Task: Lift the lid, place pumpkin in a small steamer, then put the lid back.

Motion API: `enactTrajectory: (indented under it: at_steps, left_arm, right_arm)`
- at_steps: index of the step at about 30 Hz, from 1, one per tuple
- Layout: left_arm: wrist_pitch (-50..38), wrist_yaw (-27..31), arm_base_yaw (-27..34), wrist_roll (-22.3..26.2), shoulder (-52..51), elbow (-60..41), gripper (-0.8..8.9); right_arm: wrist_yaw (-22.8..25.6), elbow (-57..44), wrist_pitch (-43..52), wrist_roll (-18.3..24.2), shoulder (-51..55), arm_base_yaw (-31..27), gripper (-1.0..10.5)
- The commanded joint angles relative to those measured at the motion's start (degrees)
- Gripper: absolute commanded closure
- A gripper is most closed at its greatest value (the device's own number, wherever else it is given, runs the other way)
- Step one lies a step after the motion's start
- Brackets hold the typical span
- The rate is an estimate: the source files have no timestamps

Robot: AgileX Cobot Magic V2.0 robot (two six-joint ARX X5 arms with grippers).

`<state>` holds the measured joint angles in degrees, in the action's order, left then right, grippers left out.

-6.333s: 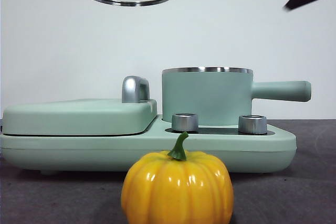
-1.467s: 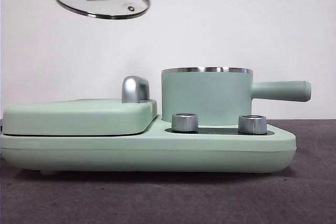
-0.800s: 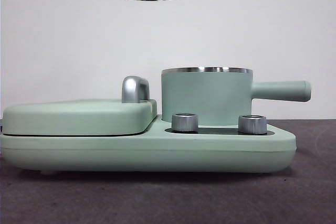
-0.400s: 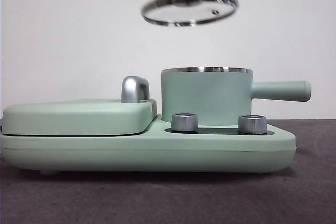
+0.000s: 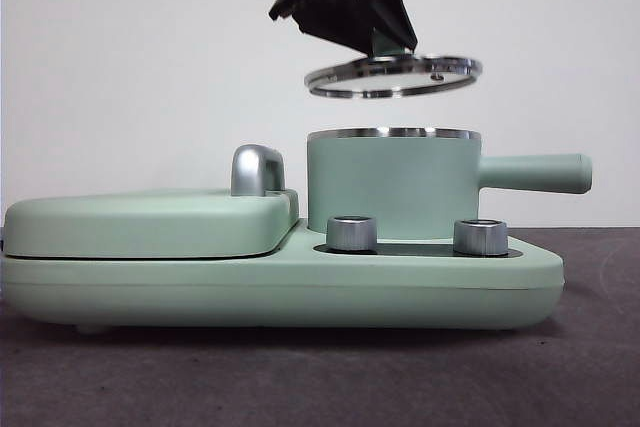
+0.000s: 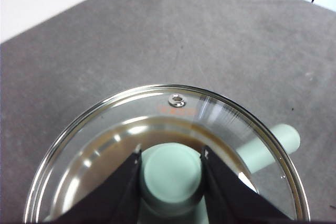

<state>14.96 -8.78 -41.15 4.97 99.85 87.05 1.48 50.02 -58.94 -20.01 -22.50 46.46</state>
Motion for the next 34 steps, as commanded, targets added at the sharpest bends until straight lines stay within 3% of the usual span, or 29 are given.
enactTrajectory:
  at_steps: [1, 34]
  left_arm:
    - [-1.7, 0.0, -0.5, 0.6, 1.3, 1.5, 7.95]
    - [-1.4, 0.0, 1.0, 1.4, 6.9, 1.5, 7.95]
  right_arm:
    - [0.0, 0.2, 0.6, -1.0, -0.1, 0.5, 4.6]
    - [0.3, 0.2, 0.6, -2.1, -0.1, 0.5, 4.6]
